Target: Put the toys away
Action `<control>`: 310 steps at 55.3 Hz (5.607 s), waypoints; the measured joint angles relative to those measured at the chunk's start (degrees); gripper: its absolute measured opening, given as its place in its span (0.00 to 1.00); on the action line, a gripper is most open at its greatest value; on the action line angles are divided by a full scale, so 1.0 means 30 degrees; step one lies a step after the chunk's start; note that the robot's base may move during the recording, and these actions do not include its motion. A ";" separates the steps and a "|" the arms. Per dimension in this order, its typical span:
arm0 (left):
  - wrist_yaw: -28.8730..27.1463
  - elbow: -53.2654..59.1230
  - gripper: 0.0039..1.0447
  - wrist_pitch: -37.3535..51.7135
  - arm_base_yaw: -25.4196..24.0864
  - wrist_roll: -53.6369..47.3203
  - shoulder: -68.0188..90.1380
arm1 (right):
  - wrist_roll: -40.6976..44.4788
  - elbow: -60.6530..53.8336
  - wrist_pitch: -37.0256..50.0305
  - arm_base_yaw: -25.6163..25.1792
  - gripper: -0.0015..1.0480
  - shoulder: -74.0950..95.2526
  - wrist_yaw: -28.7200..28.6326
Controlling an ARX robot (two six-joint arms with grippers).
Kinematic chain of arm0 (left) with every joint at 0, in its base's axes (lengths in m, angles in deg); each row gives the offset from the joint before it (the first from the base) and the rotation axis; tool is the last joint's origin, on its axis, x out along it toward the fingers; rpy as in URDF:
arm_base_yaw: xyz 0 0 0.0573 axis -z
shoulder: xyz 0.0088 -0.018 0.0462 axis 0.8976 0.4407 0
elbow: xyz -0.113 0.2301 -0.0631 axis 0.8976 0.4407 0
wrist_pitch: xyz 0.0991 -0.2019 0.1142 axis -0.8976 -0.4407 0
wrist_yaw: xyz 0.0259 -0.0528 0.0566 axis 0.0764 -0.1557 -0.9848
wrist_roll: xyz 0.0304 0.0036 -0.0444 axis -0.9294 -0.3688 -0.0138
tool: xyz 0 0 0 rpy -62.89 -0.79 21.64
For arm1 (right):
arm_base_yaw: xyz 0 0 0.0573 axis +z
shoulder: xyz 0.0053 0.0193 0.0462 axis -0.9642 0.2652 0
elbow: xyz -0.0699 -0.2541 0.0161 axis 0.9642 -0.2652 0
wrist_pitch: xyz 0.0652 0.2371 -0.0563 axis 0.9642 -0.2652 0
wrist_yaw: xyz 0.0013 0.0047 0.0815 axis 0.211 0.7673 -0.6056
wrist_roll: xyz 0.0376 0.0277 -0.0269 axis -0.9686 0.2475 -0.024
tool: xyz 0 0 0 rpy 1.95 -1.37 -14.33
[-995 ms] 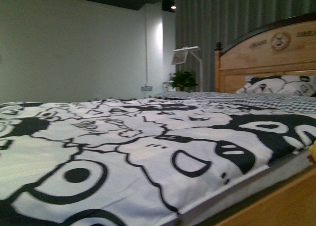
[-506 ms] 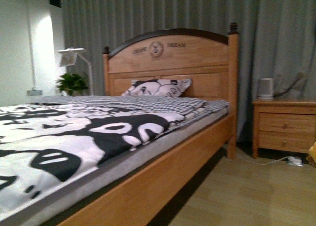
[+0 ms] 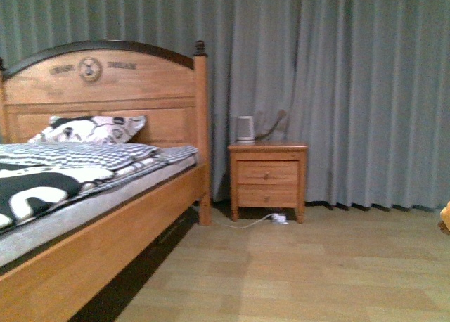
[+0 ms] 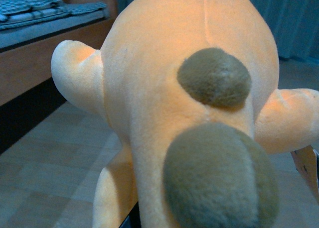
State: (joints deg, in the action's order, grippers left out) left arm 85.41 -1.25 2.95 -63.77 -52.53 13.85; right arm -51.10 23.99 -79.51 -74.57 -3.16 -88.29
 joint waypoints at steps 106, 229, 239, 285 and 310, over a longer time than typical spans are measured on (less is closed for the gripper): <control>0.0007 0.0000 0.94 0.0000 0.0036 0.0000 0.0000 | 0.0000 0.0000 0.0000 -0.0036 0.07 0.0000 -0.0058; -0.0036 0.0000 0.94 0.0000 0.0029 0.0000 0.0000 | 0.0007 0.0000 0.0000 -0.0036 0.07 0.0000 -0.0022; -0.0007 0.0000 0.94 0.0000 0.0029 0.0000 0.0000 | 0.0007 0.0000 0.0000 -0.0036 0.07 0.0000 -0.0044; -0.0036 0.0000 0.94 0.0000 0.0007 0.0000 0.0022 | 0.0007 0.0000 0.0000 0.0000 0.07 0.0007 -0.0044; 0.0000 0.0000 0.94 0.0000 0.0007 0.0000 0.0022 | 0.0007 0.0000 -0.0007 0.0000 0.07 -0.0007 0.0000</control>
State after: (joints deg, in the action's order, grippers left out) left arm 85.41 -1.25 2.95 -63.75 -52.53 13.91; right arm -51.08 23.99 -79.53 -74.57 -3.18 -88.29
